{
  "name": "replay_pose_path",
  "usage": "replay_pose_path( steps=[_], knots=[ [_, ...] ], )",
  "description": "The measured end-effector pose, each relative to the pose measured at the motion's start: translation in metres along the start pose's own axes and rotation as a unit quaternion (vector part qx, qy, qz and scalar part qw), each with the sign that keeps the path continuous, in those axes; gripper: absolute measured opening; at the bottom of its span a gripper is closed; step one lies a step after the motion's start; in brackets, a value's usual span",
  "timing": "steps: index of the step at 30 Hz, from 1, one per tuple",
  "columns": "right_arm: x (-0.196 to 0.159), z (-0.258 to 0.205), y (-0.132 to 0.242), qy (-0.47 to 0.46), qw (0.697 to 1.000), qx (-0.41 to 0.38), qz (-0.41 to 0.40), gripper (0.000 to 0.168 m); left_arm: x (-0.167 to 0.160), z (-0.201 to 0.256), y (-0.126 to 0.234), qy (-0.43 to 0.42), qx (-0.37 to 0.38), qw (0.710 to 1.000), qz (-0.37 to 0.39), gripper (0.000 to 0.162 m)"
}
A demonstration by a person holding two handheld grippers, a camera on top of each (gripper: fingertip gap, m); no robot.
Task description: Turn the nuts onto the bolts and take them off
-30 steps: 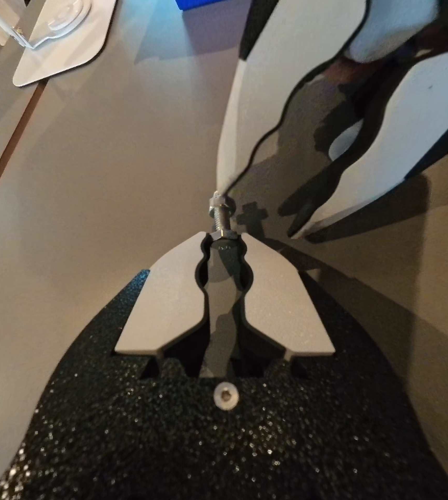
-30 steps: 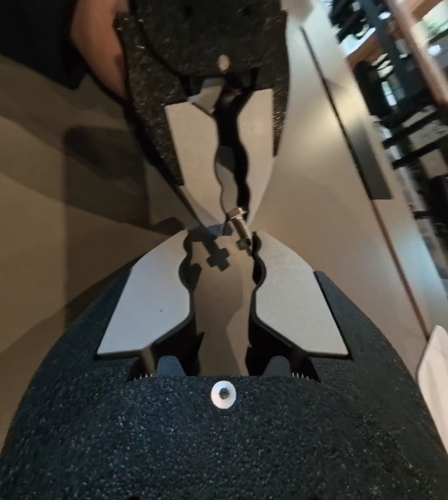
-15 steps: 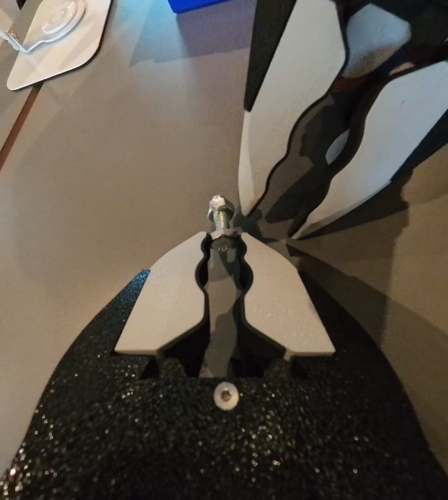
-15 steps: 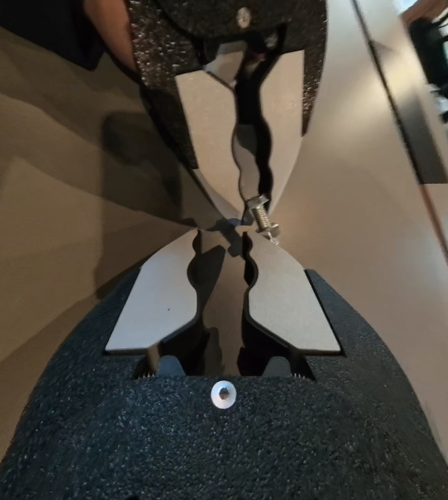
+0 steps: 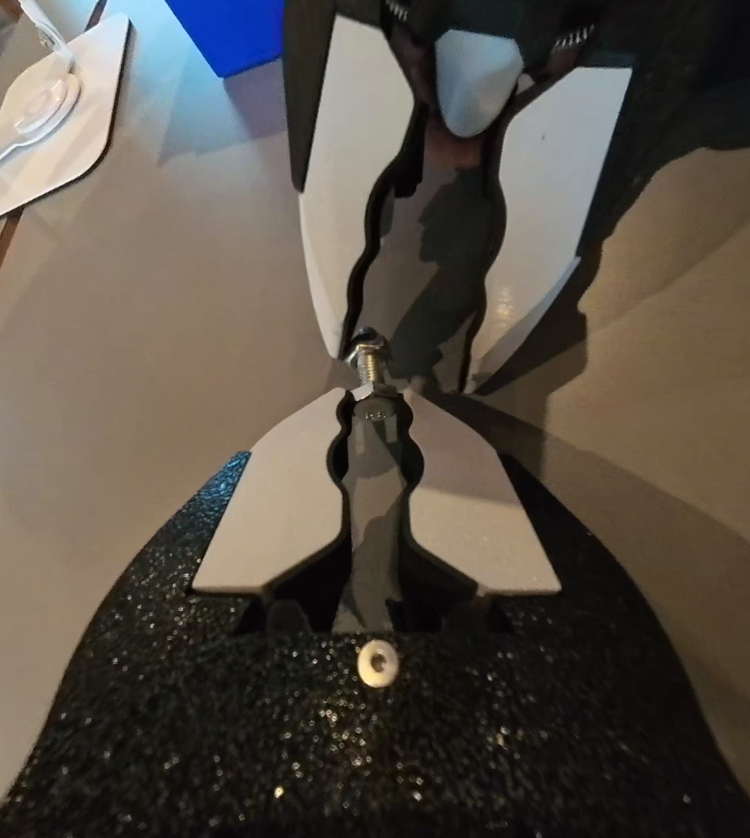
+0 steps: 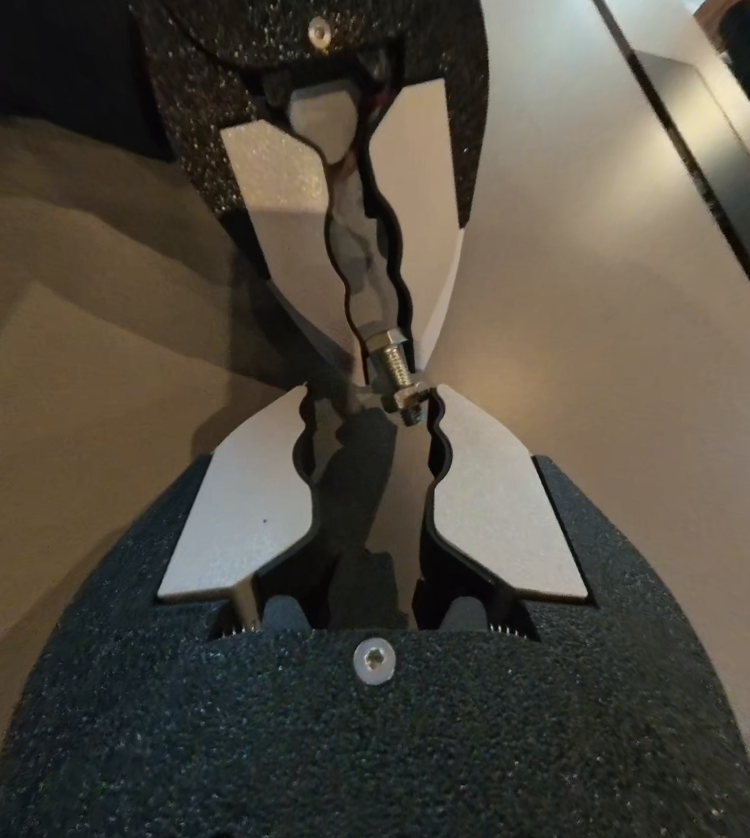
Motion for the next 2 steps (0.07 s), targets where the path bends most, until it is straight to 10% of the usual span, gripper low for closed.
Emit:
replay_pose_path(
  steps=[2],
  knots=[
    [0.0001, -0.0008, 0.0022, 0.001, 1.000, 0.010, 0.002, 0.046, 0.0000, 0.0014, 0.0003, -0.003, -0.008, 1.000, 0.000, 0.018]
  ],
)
Point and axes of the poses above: each gripper's, where its closed fingertips meet, y back along the fingers, x out of its top, z = x × y across the jaws, the point moved 5 cm from there along y, back along the fingers, and after that the axes turned 13 degrees about y, right-handed, at the moved point
